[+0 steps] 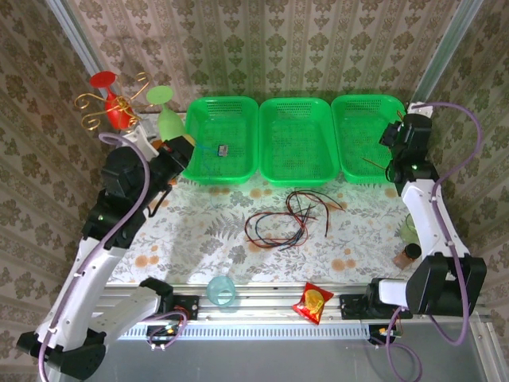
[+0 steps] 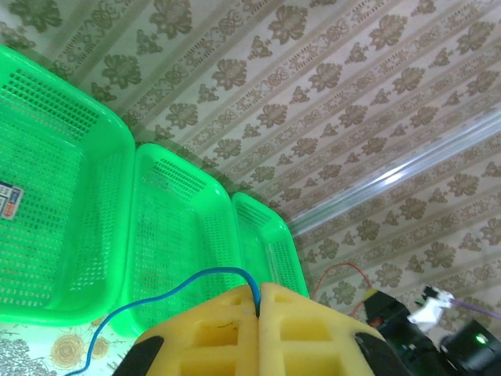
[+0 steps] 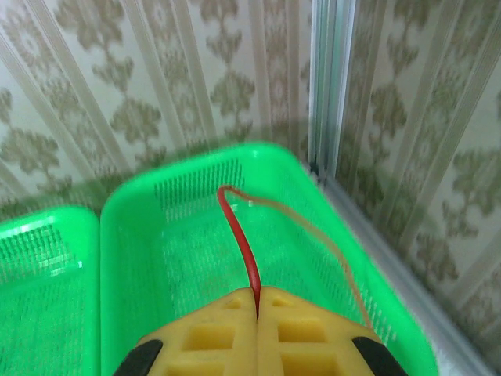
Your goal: Untangle the cables
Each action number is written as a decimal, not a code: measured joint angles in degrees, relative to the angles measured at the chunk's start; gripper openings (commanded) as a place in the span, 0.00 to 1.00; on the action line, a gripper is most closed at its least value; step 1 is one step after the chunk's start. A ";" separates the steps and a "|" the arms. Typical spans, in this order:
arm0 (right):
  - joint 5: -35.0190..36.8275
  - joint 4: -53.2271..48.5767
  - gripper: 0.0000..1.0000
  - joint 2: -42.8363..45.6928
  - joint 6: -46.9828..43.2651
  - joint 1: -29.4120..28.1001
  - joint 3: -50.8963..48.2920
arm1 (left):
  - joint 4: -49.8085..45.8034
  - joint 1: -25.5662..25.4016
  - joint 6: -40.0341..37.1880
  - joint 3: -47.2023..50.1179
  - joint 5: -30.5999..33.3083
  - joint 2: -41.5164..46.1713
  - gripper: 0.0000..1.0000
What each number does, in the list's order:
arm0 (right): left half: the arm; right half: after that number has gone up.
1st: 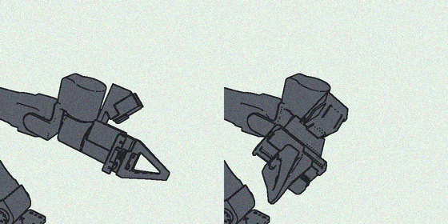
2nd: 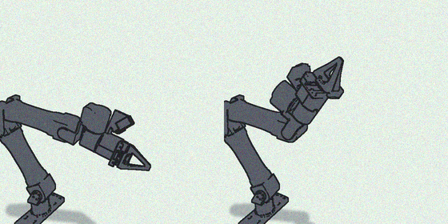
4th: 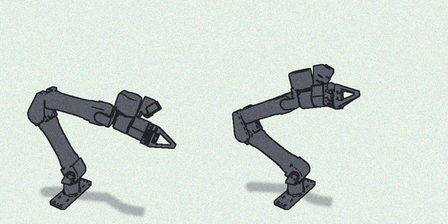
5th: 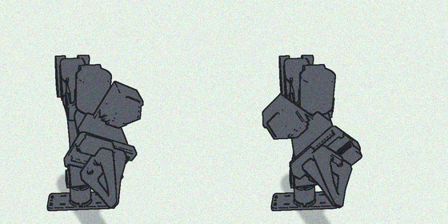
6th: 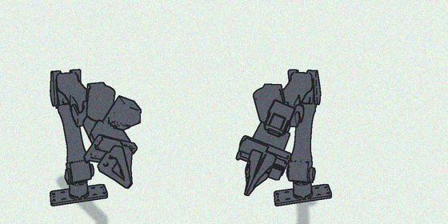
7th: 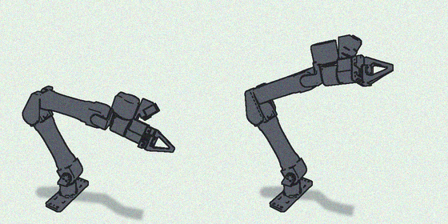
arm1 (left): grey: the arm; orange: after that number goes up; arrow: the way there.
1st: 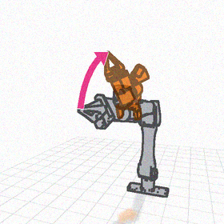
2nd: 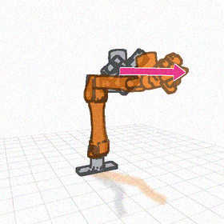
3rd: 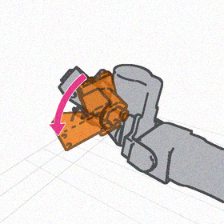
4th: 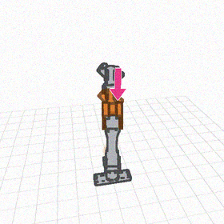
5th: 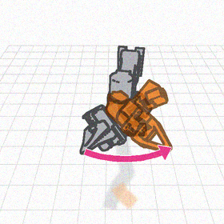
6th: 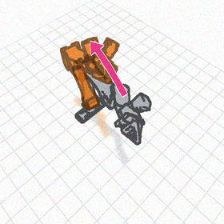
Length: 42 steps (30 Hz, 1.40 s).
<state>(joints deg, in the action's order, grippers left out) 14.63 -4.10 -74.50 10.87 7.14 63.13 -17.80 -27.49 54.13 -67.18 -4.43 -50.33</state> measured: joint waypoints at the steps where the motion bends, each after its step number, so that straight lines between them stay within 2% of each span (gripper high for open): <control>1: -0.28 -0.44 0.00 -0.70 0.57 0.00 0.02 | 0.28 -0.46 -0.07 -0.02 0.02 -0.24 0.00; 16: -7.63 -5.95 0.00 -18.78 9.49 0.00 4.46 | 1.42 -4.72 -1.92 -1.42 2.16 -2.47 0.00; 25: -7.28 -9.99 0.00 -28.76 11.50 -0.50 12.52 | 1.62 -5.95 -2.40 -2.12 2.75 -3.89 0.00; 32: -6.51 -12.96 0.00 -32.54 12.28 -1.40 13.03 | 1.55 -8.26 -4.46 -4.48 3.87 -5.14 0.00; 36: -6.51 -14.80 0.03 -34.67 12.22 -1.75 13.51 | 1.53 -9.18 -5.77 -7.67 3.98 -6.58 0.00; 38: -6.51 -15.91 0.10 -36.28 12.02 -1.75 14.91 | 1.55 -10.01 -6.34 -9.18 4.22 -7.48 0.00; 40: -6.58 -16.50 0.32 -37.57 11.78 -1.75 15.82 | 1.51 -11.02 -7.08 -10.54 4.33 -8.39 0.00; 42: -6.62 -17.66 0.44 -37.75 11.39 -1.75 15.87 | 1.27 -12.04 -7.87 -12.33 4.52 -9.60 0.00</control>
<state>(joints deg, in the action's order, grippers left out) 8.01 -21.76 -112.25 22.26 5.39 79.00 -16.53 -39.53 46.26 -79.50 0.10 -59.92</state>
